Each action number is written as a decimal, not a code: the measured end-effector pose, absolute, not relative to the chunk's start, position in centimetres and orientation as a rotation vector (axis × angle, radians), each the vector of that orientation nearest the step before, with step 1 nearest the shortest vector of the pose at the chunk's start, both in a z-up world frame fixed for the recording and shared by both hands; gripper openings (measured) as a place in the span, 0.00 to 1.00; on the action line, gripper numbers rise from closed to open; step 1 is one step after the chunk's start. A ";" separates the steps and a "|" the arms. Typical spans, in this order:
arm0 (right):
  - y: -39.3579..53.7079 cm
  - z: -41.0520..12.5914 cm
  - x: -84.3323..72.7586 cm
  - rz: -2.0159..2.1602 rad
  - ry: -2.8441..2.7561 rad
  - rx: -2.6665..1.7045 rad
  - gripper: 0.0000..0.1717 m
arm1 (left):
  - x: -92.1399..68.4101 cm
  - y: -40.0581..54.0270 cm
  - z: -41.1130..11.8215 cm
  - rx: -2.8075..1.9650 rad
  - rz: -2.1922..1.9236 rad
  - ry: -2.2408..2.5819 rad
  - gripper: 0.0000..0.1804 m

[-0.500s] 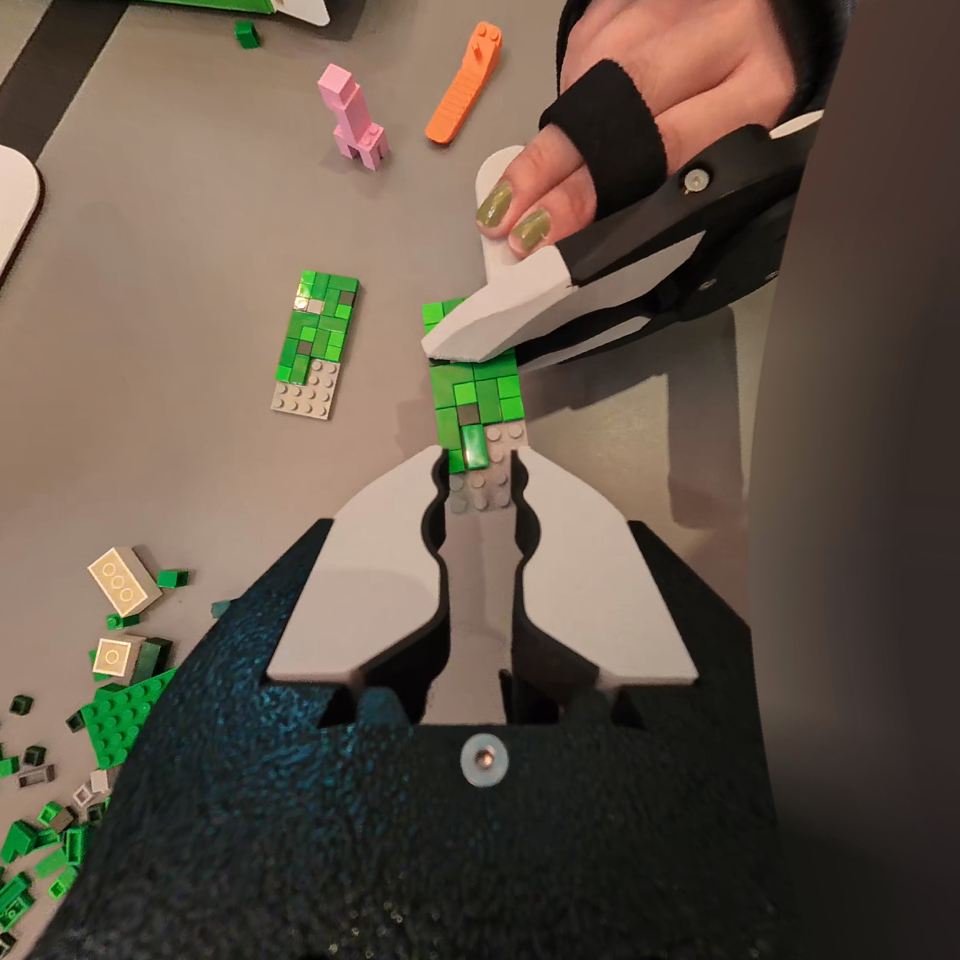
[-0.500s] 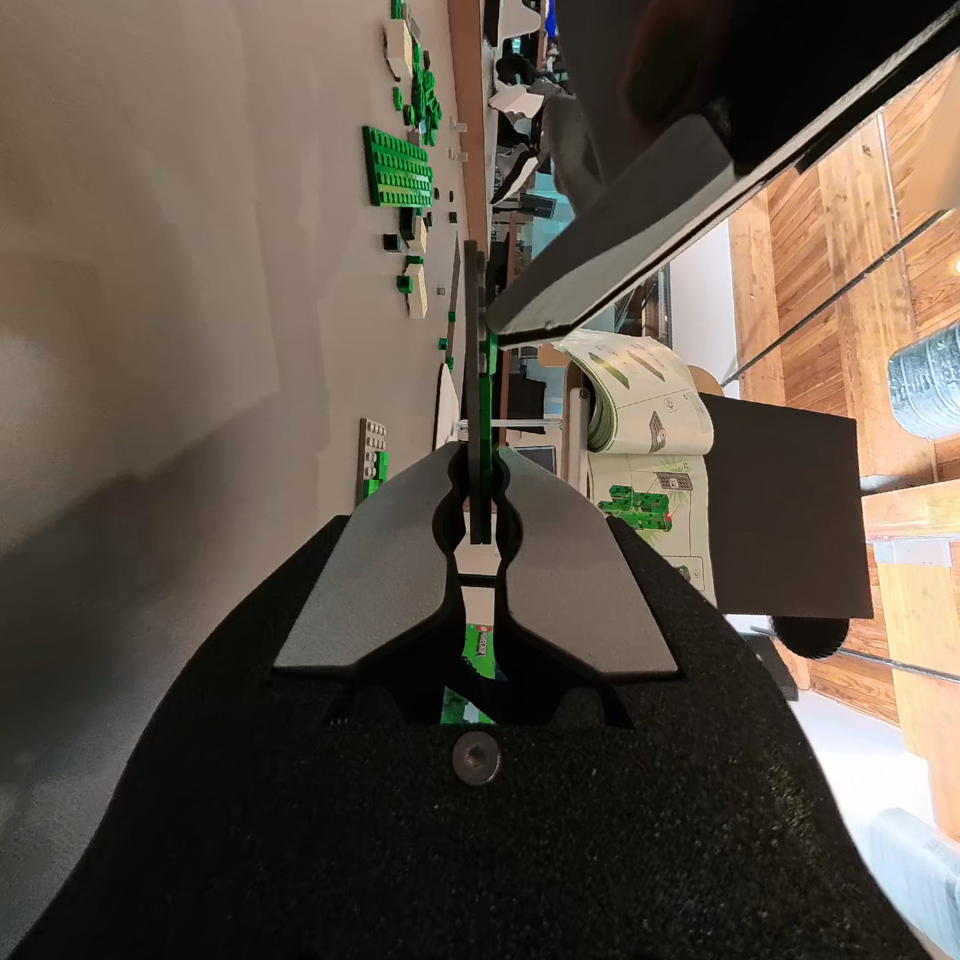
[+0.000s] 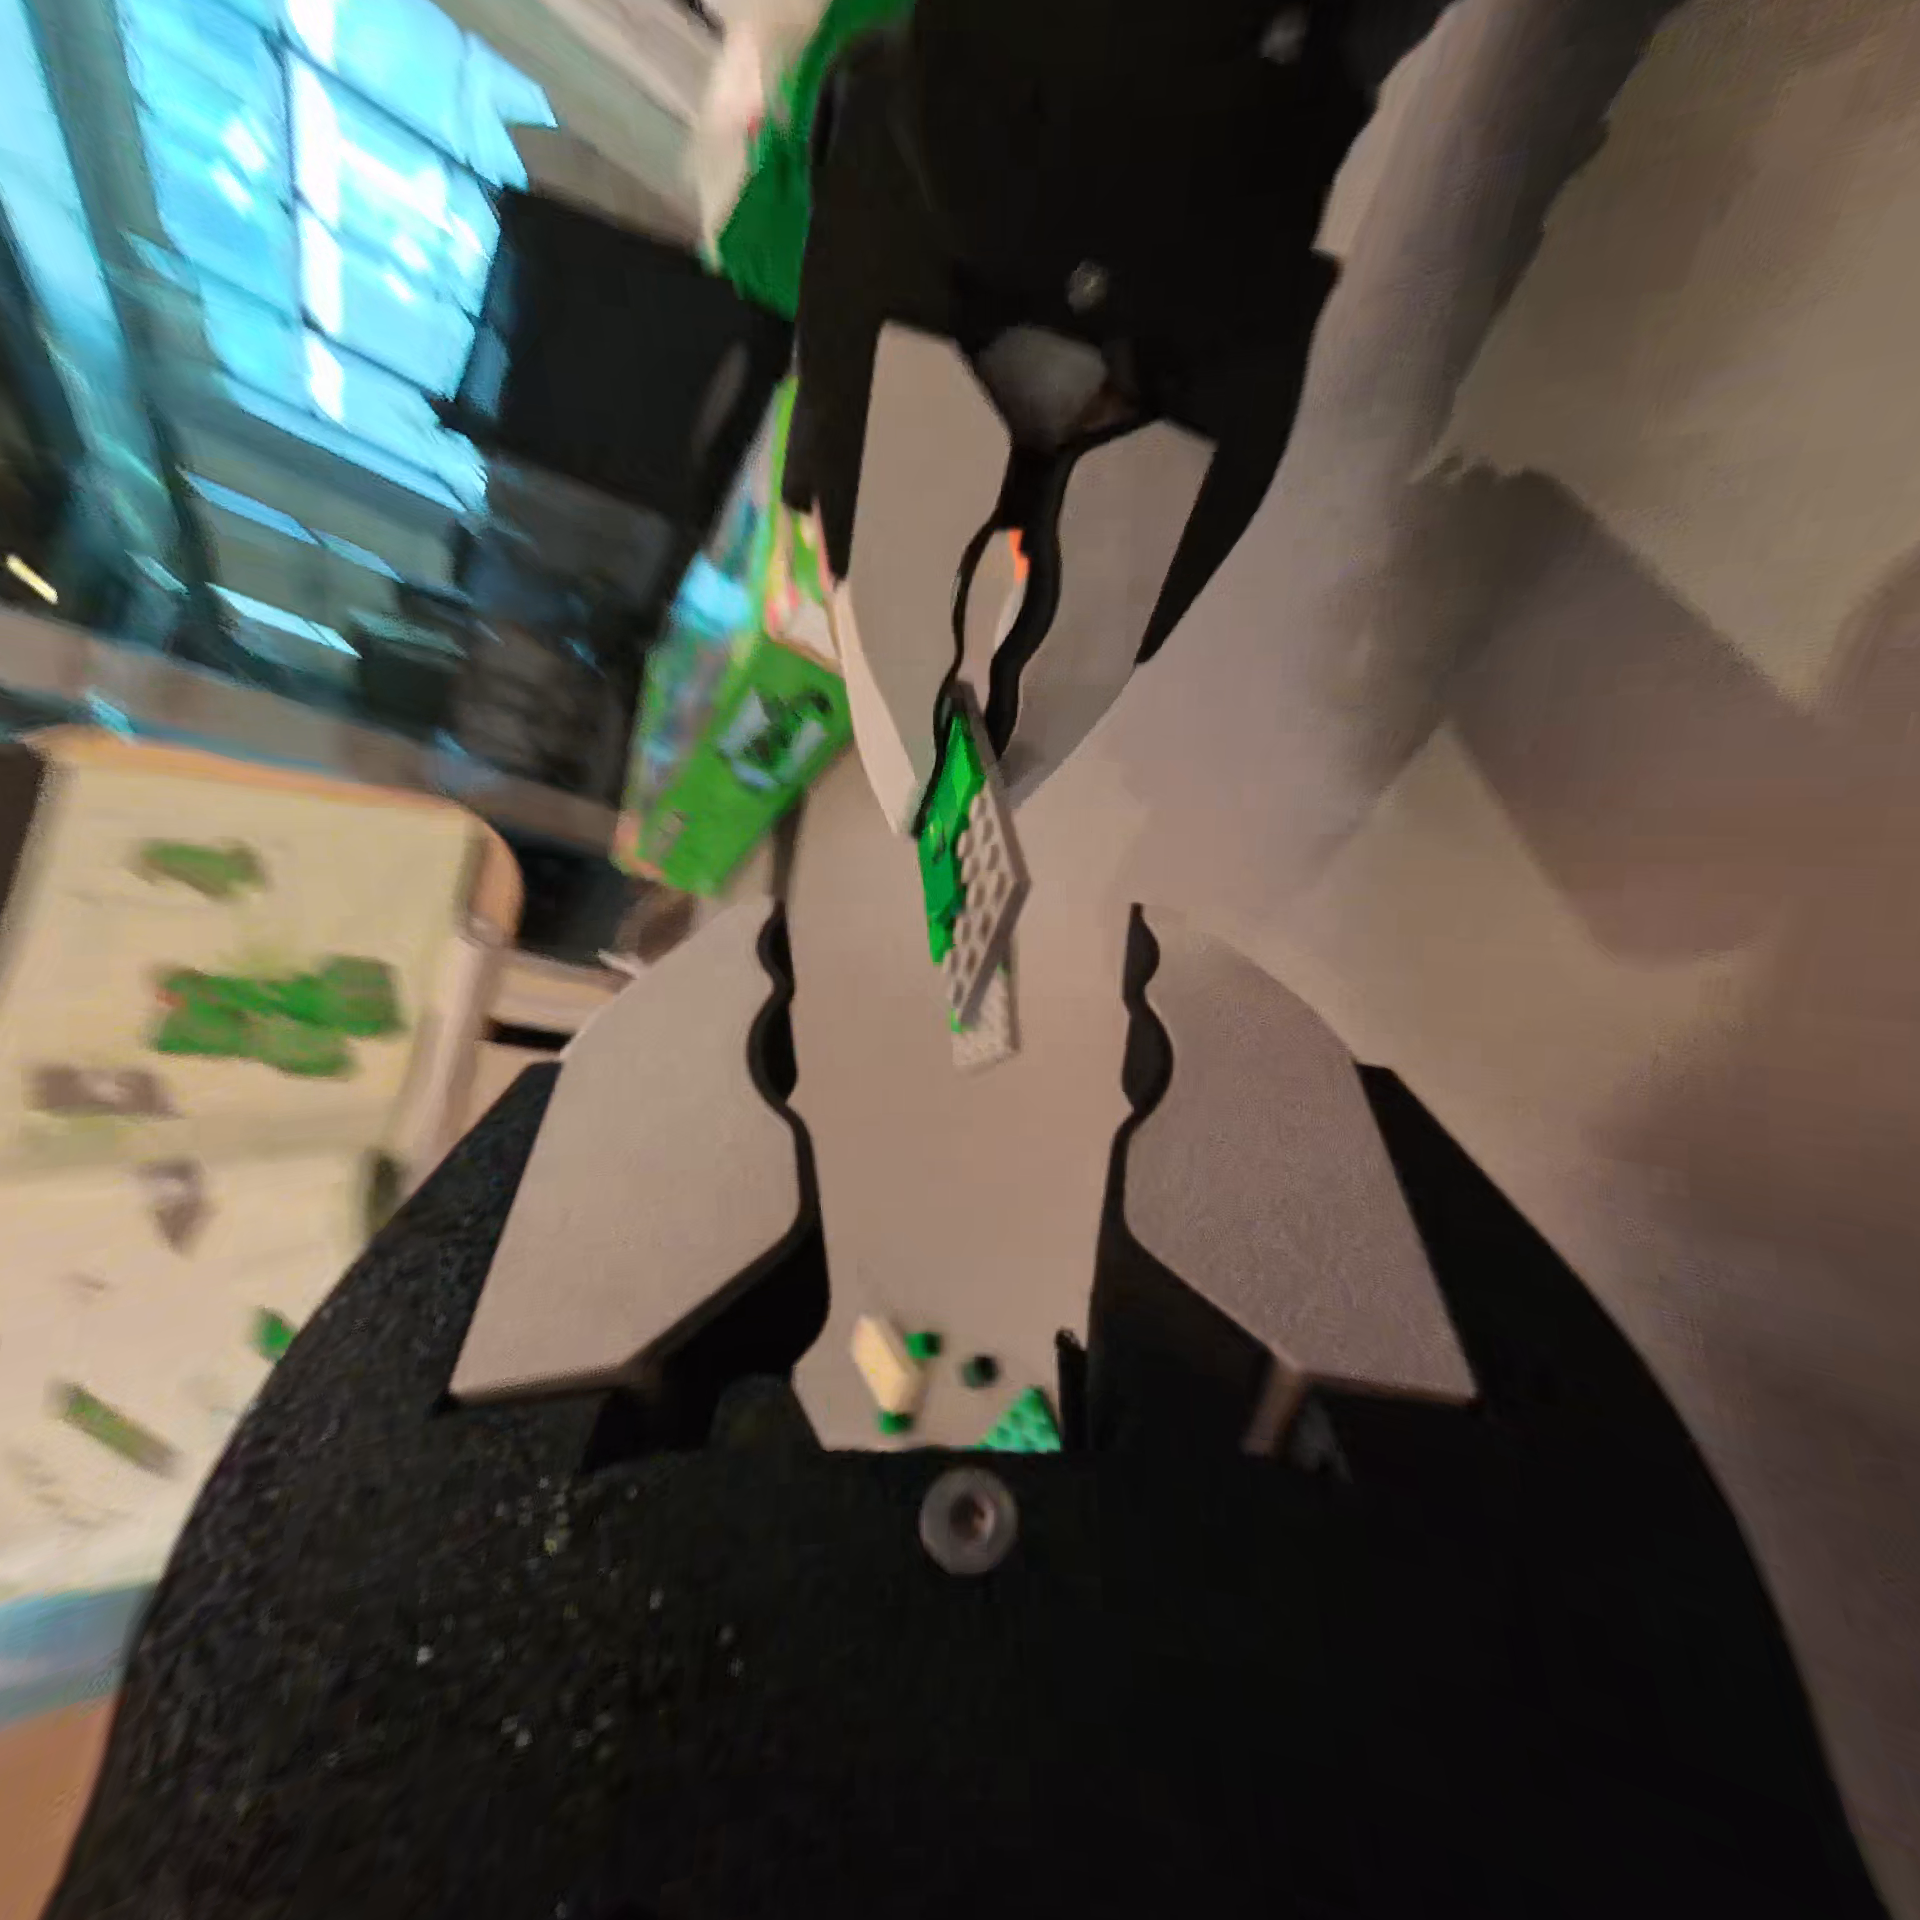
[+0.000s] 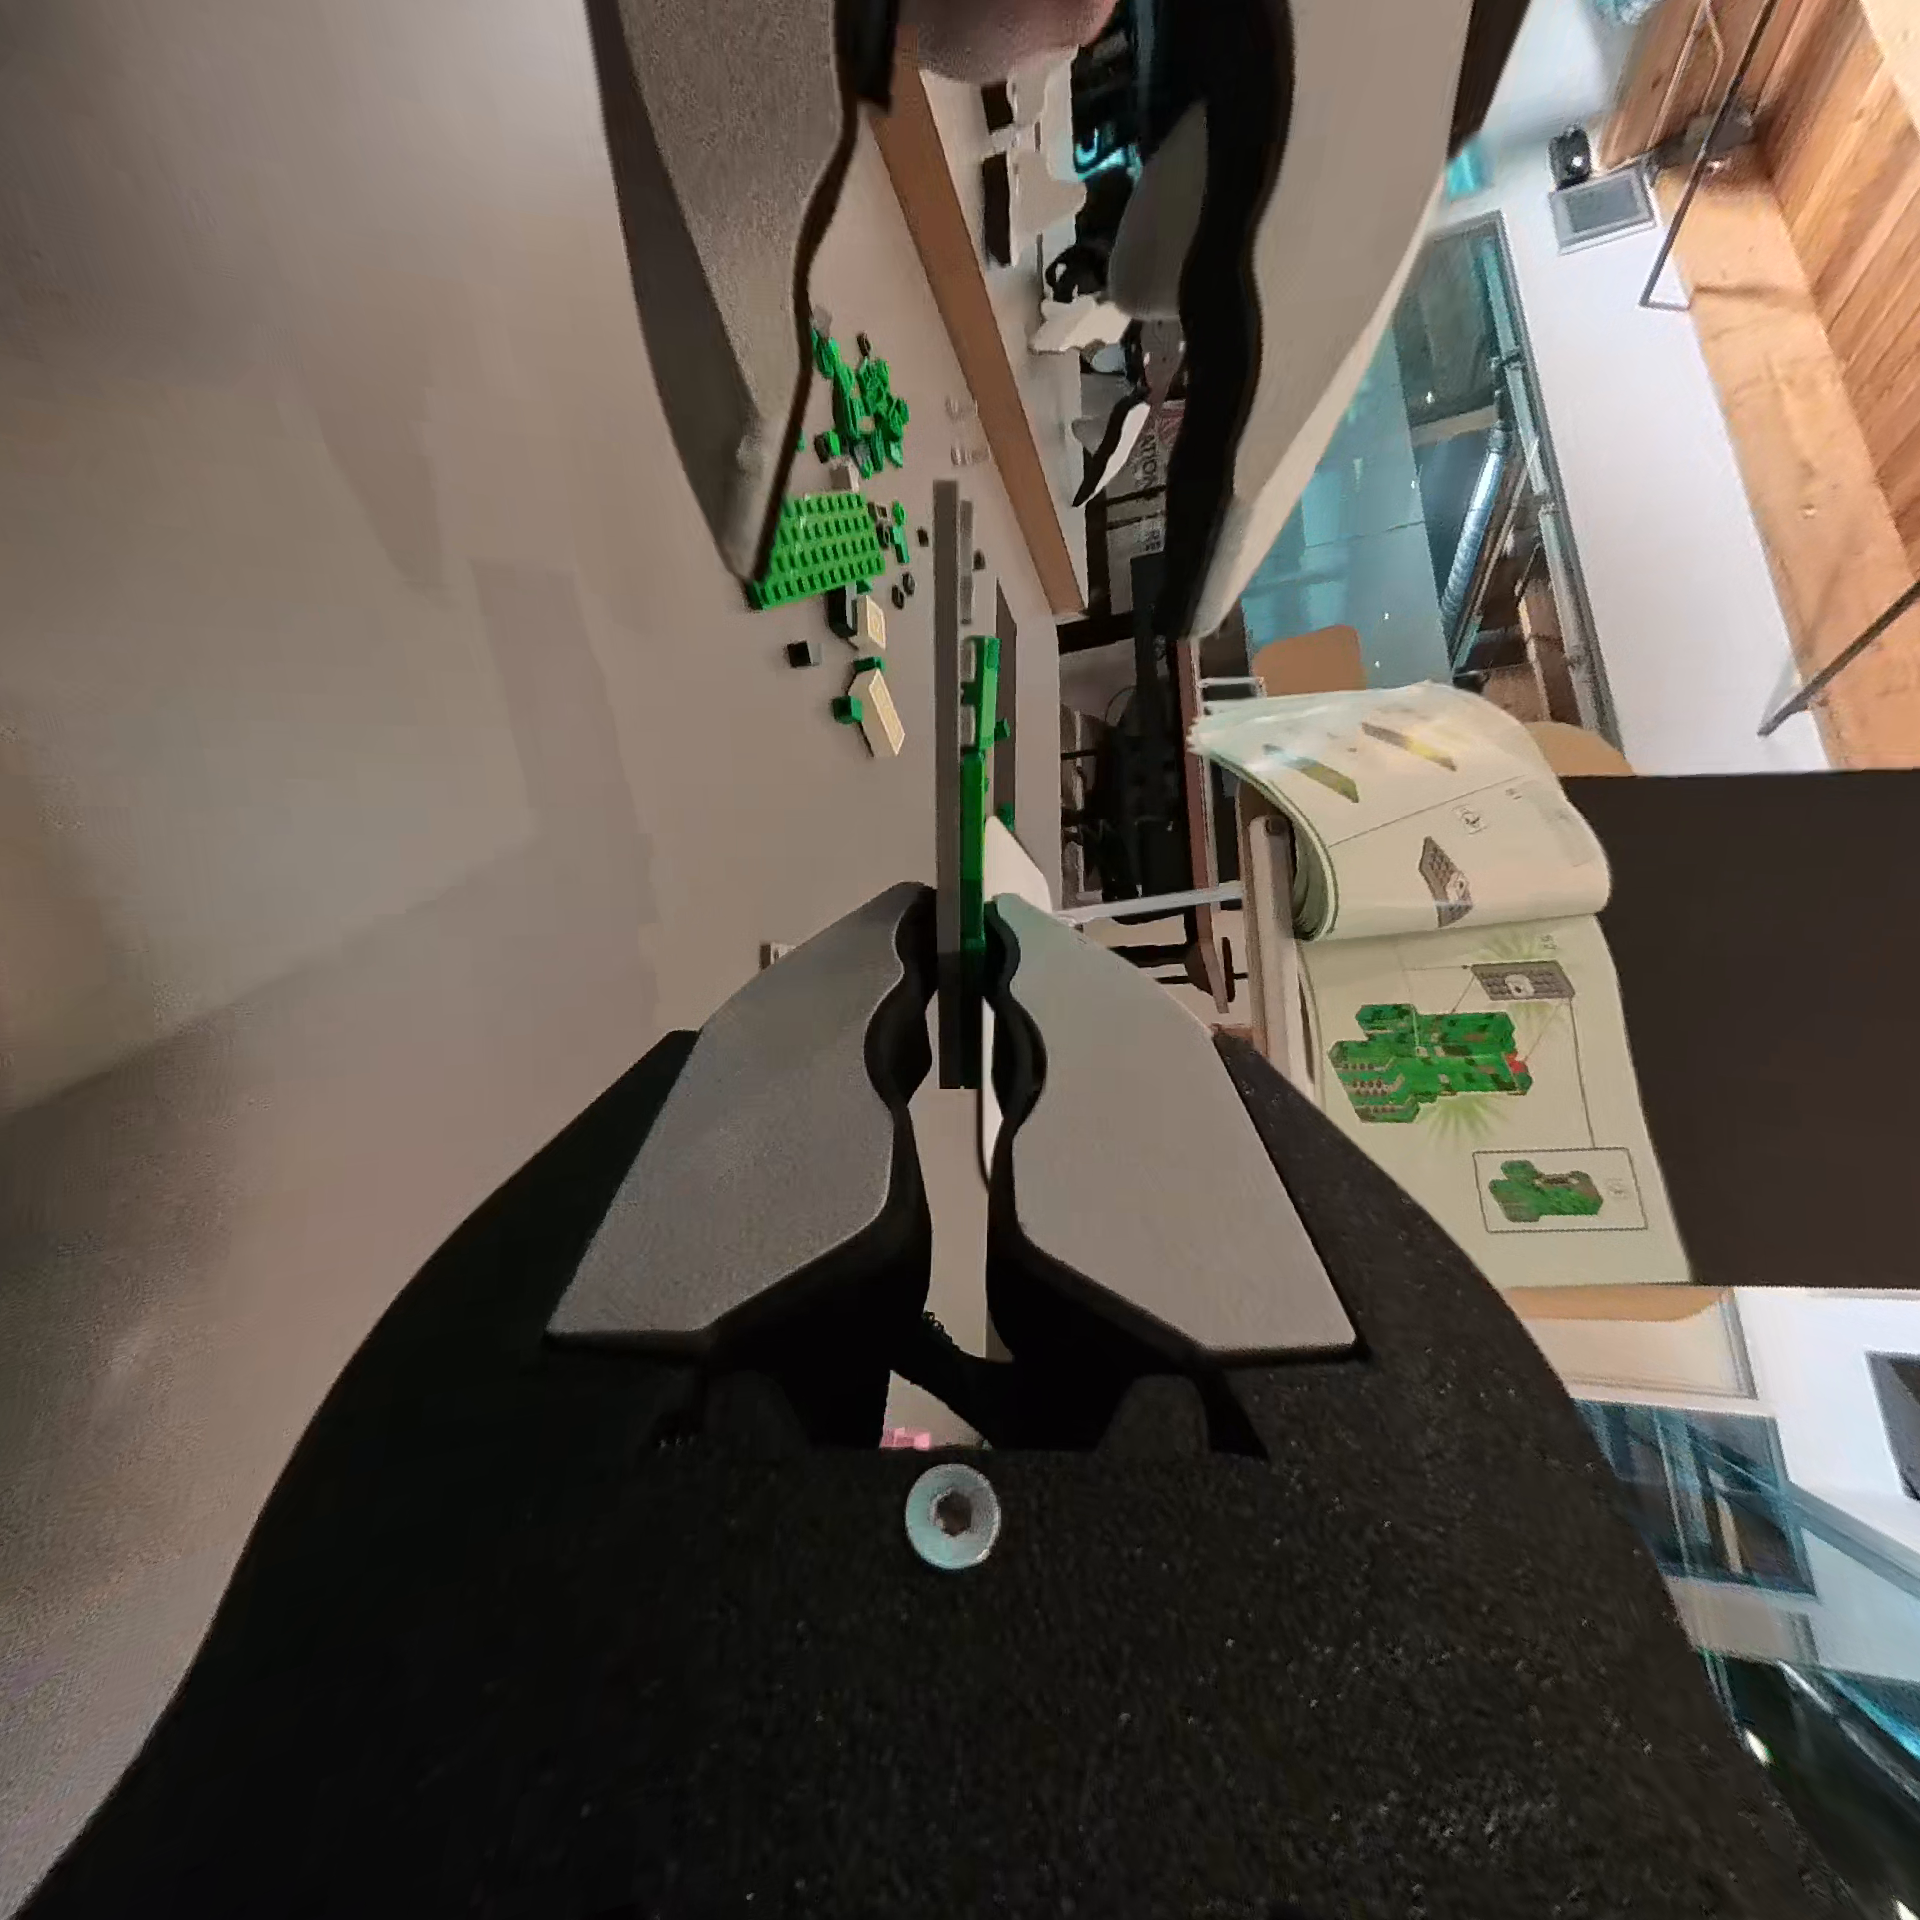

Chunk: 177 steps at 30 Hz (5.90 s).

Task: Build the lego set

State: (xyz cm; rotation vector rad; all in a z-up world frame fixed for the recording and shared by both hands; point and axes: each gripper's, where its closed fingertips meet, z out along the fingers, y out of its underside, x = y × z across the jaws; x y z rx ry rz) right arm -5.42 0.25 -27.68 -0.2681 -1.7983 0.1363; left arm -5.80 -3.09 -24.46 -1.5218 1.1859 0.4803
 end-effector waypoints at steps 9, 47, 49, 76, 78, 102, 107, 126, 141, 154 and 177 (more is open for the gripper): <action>-1.1 -27.1 -5.3 0.131 -1.805 -0.227 0.04 | -4.9 -3.9 -23.7 -1.344 0.621 1.314 0.17; -2.3 -26.3 -4.6 0.161 -1.802 -0.216 0.04 | -5.0 -3.8 -23.6 -1.422 0.614 1.313 0.04; -2.5 -26.3 -4.5 0.155 -1.801 -0.206 0.04 | -4.7 -3.8 -23.6 -1.403 0.647 1.337 0.04; 3.9 -28.5 -4.4 0.024 -1.782 -0.337 0.04 | -7.5 -4.0 -25.9 -1.761 0.137 0.925 0.15; 5.0 -30.2 -4.4 -0.069 -1.780 -0.325 0.04 | -6.8 -4.2 -27.8 -1.851 0.032 0.904 0.14; 6.8 -34.4 -4.2 -0.330 -1.791 -0.224 0.03 | -5.0 -2.9 -36.0 -2.431 -0.096 0.483 0.10; 7.1 -34.9 -4.1 -0.385 -1.833 -0.219 0.04 | -4.8 -2.3 -36.0 -2.467 -0.120 0.459 0.10; 4.7 -35.1 2.2 -0.145 -2.361 -0.447 0.32 | -4.8 -2.8 -34.0 -2.305 -0.254 0.485 0.04; -5.1 -25.4 -0.8 1.431 -1.900 -1.238 0.04 | -0.9 -5.5 -24.7 -1.597 -0.587 0.653 0.04; -4.6 -26.2 -1.4 1.593 -1.793 -1.619 0.04 | -1.6 -3.9 -26.3 -1.573 0.297 0.978 0.04; -3.5 -27.7 0.1 1.058 -2.015 -0.870 0.01 | -0.8 -4.3 -27.0 -1.699 -0.269 0.832 0.19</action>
